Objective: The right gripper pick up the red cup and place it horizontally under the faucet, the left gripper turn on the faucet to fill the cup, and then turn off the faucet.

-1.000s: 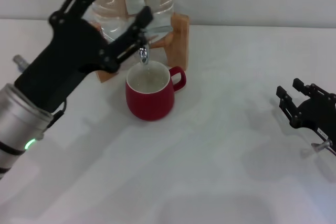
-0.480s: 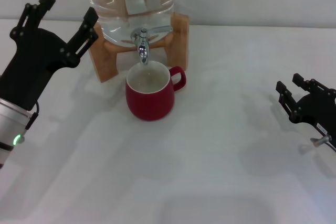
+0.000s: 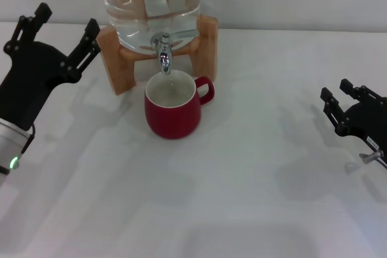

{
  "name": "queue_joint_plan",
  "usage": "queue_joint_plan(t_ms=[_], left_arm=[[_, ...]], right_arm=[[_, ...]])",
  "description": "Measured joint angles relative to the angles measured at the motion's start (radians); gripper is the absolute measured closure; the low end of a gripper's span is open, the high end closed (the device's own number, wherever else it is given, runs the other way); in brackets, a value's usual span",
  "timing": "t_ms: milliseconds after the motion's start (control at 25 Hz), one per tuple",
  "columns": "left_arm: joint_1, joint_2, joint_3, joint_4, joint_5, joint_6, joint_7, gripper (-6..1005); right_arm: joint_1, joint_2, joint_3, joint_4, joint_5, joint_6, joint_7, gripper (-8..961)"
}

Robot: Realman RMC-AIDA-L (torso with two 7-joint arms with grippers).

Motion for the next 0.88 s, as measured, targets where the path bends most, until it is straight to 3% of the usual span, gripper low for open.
queue_joint_plan(t_ms=[880], left_arm=[[0.082, -0.003, -0.006, -0.079, -0.001, -0.054, 0.025, 124]], right_arm=[[-0.006, 0.002, -0.009, 0.000, -0.012, -0.031, -0.008, 474]])
